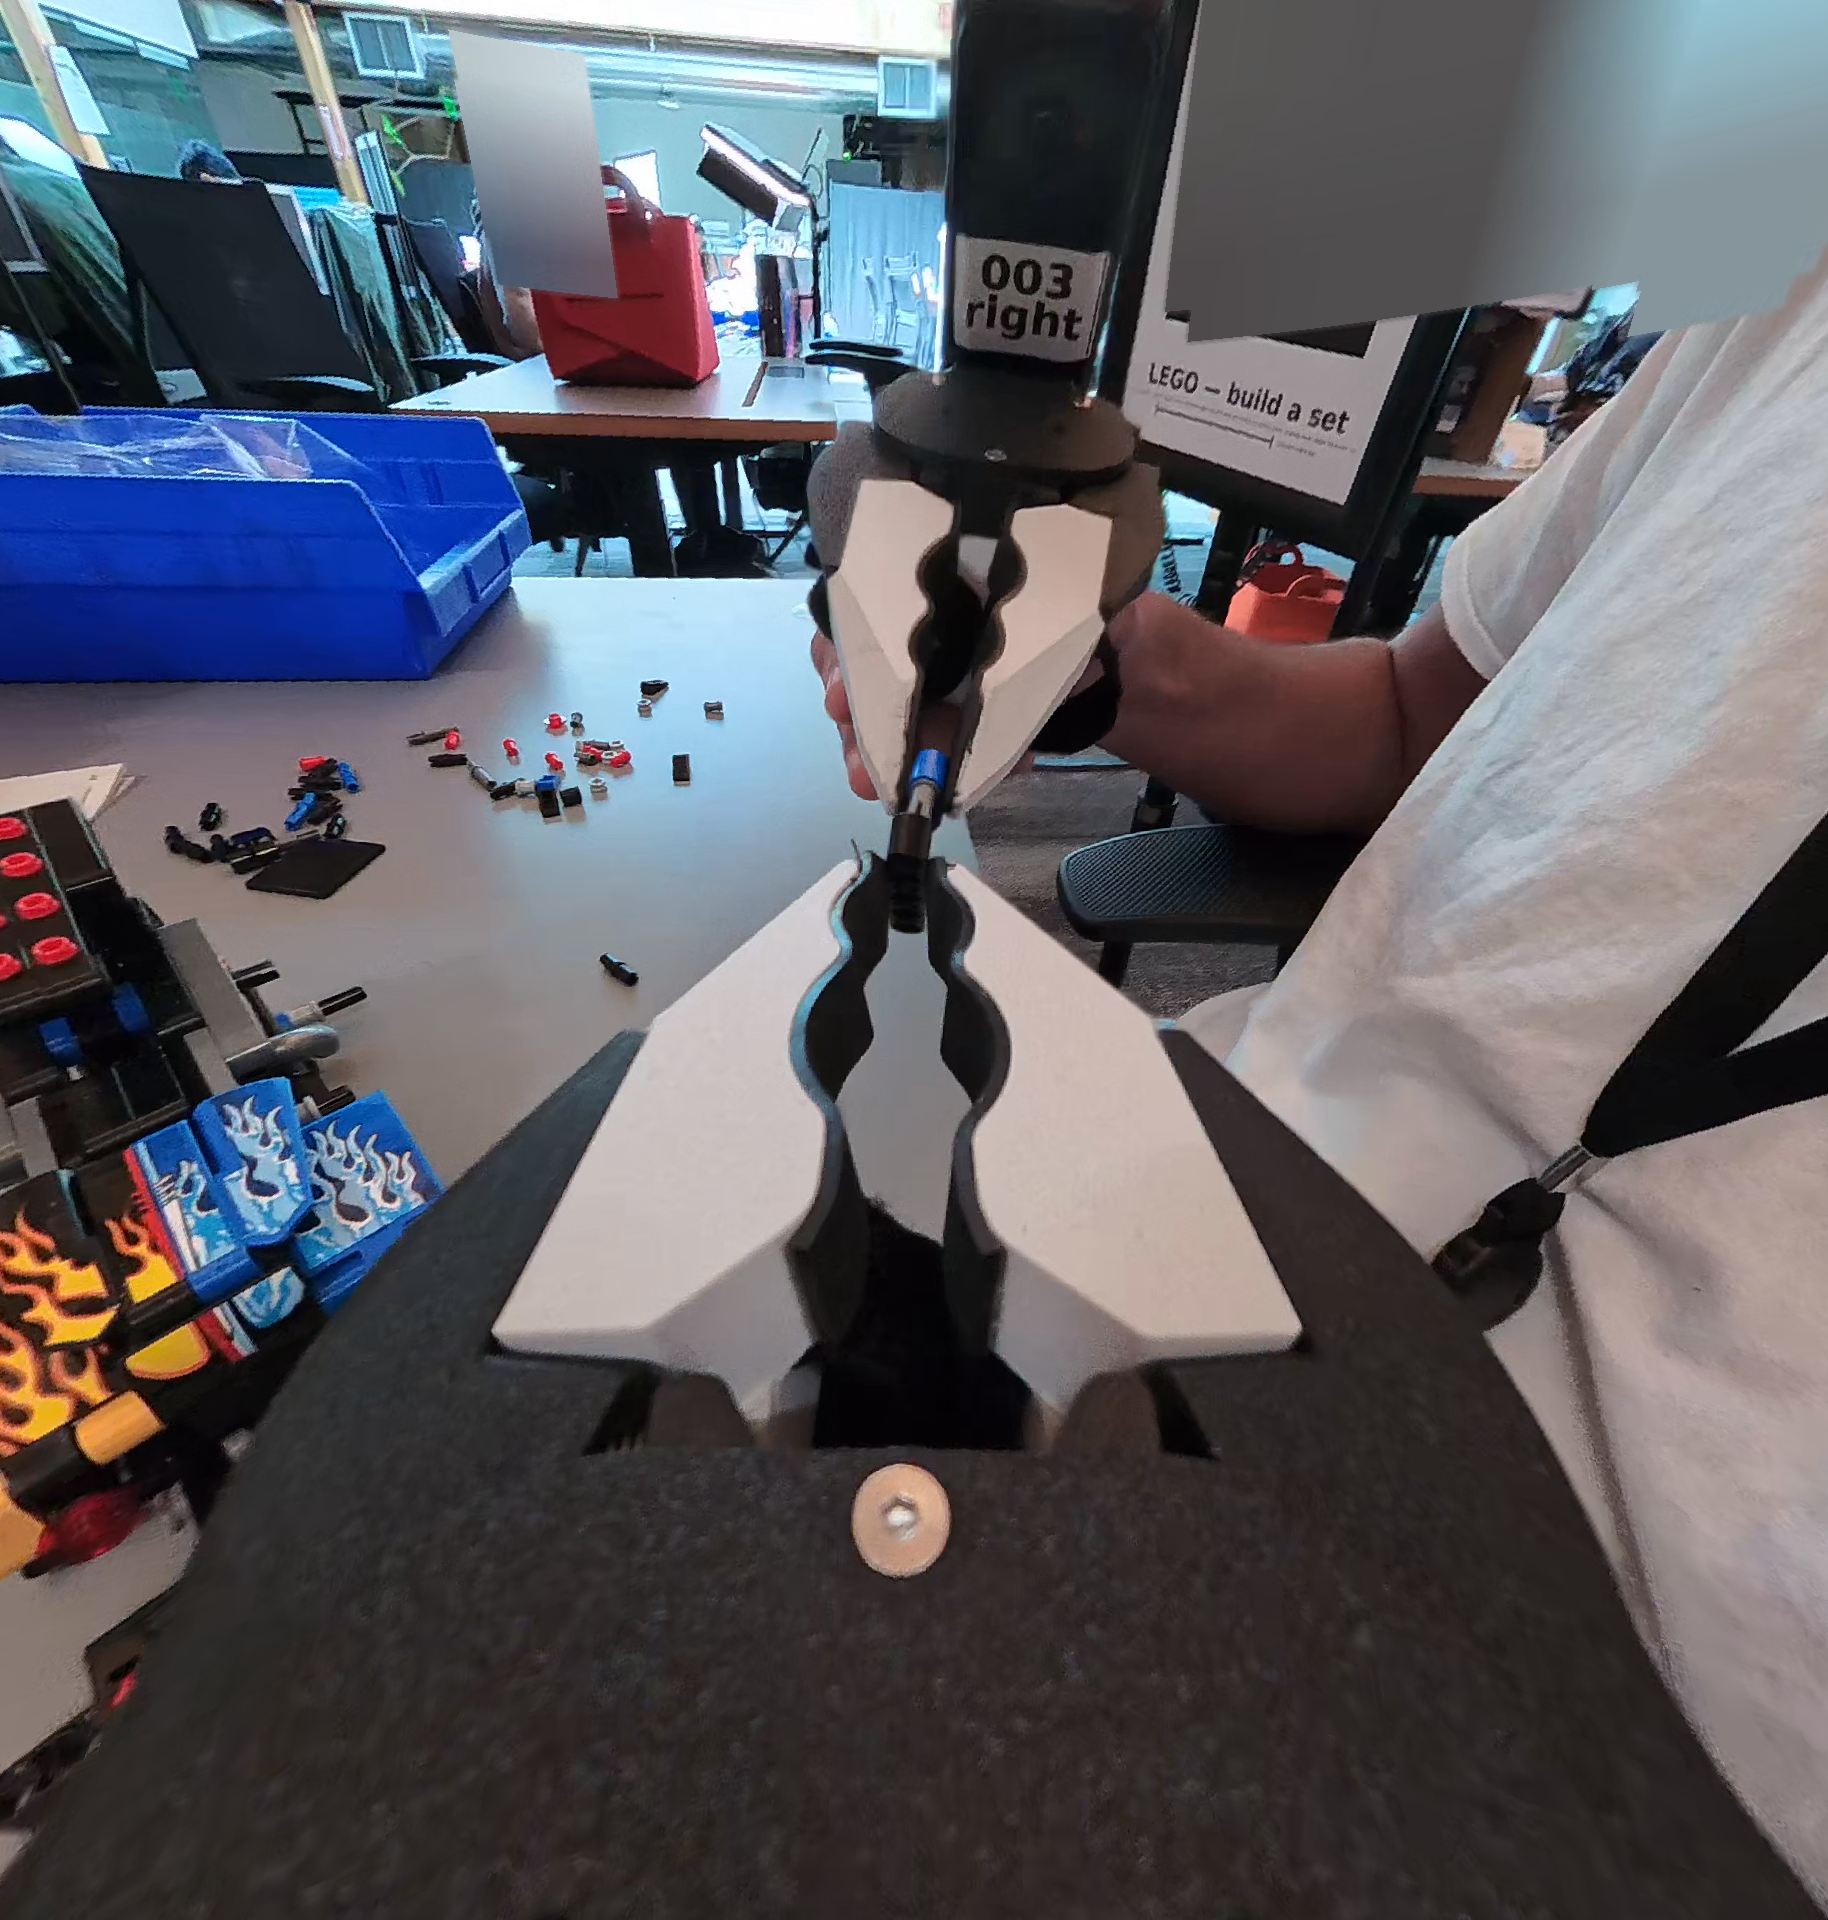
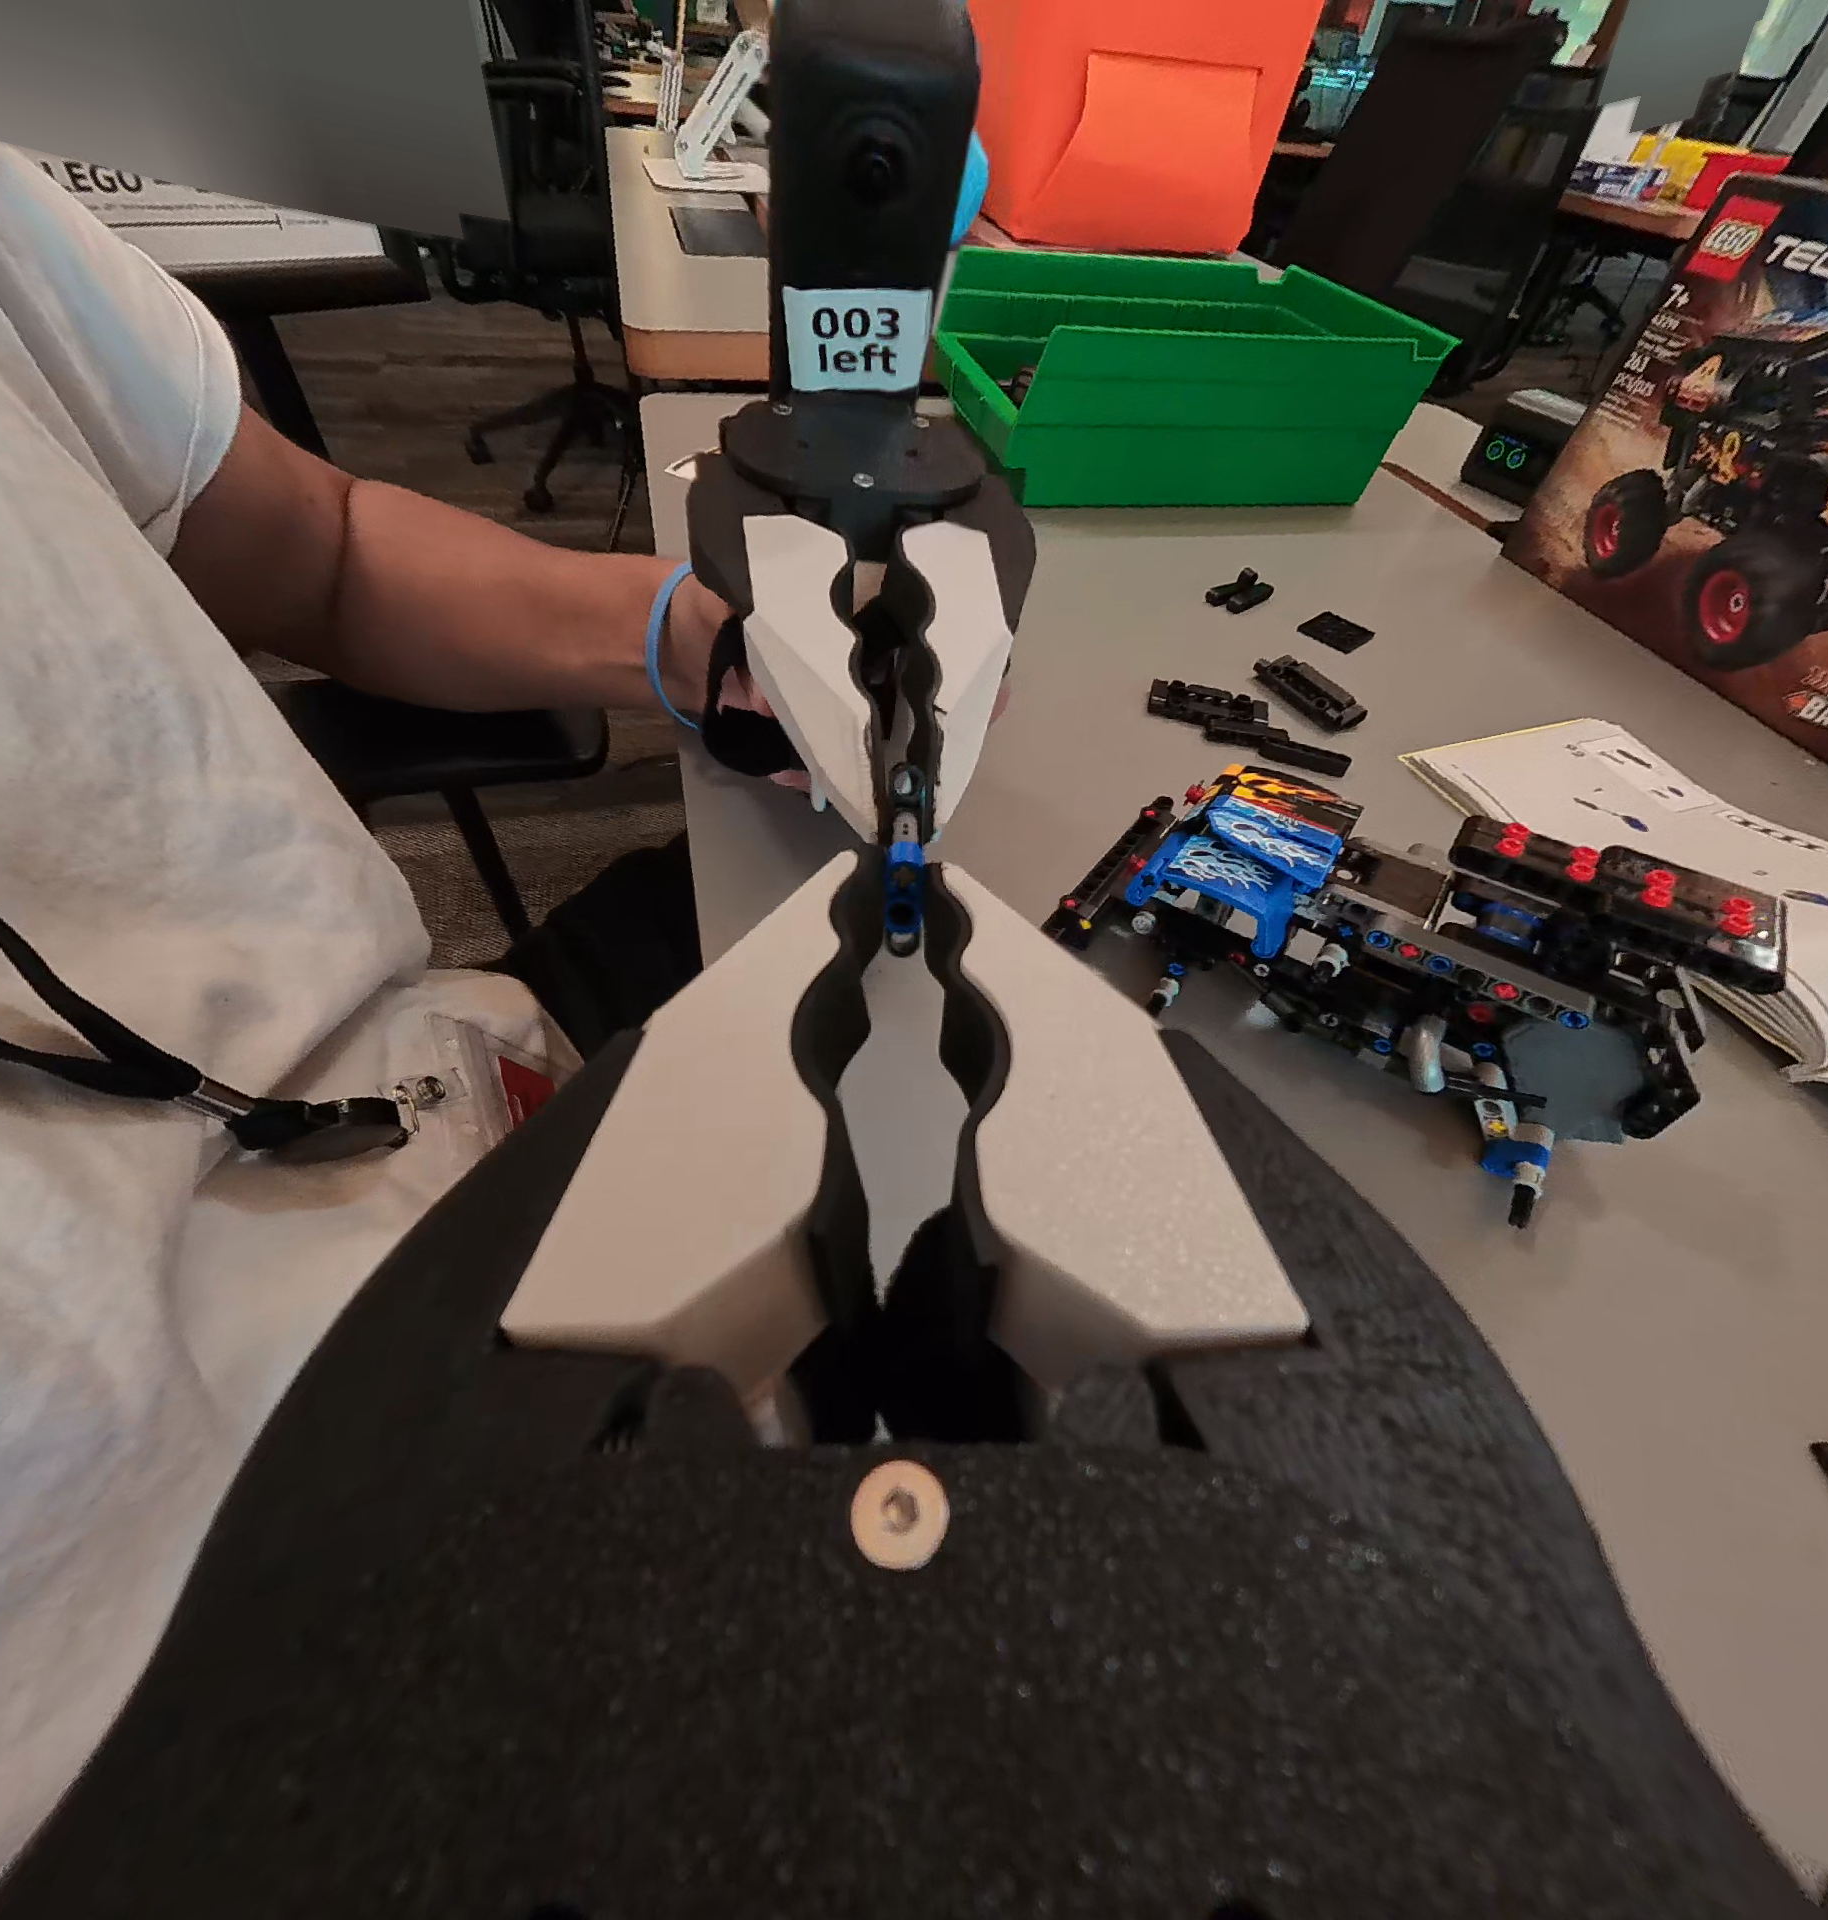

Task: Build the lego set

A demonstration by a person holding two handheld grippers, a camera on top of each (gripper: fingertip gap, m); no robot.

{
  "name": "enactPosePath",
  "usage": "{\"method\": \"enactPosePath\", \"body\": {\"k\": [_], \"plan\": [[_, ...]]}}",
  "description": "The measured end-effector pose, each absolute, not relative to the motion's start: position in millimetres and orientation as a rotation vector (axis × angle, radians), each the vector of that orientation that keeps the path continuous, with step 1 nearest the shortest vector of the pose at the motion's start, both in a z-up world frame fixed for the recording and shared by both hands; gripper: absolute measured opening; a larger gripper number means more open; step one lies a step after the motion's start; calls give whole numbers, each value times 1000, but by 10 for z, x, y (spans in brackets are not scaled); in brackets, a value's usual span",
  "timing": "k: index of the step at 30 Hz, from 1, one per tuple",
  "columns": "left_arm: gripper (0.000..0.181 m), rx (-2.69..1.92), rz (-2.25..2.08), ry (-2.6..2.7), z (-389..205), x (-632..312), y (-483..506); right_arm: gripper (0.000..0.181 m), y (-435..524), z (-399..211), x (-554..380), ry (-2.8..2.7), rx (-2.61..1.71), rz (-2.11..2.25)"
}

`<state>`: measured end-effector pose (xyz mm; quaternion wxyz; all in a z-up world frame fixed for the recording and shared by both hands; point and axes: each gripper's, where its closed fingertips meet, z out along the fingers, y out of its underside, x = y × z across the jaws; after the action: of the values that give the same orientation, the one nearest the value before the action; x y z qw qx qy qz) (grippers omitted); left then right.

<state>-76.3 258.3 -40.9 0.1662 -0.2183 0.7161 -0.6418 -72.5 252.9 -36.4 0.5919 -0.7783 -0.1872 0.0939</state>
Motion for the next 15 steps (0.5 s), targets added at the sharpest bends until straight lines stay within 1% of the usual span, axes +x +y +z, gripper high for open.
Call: {"method": "enactPosePath", "body": {"k": [4, 7, 15], "plan": [[5, -619, -1790, 2057, -444, -757, 2580, 6, 2528, -396, -717, -427, -1822, 227], [5, -588, -1654, 2095, -547, -728, 2592, 6, 2535, -486, -687, -449, -1883, 158], [6, -518, -1489, 2170, -722, -739, 2569, 6, 2506, -639, -706, -508, -1971, 110]]}}
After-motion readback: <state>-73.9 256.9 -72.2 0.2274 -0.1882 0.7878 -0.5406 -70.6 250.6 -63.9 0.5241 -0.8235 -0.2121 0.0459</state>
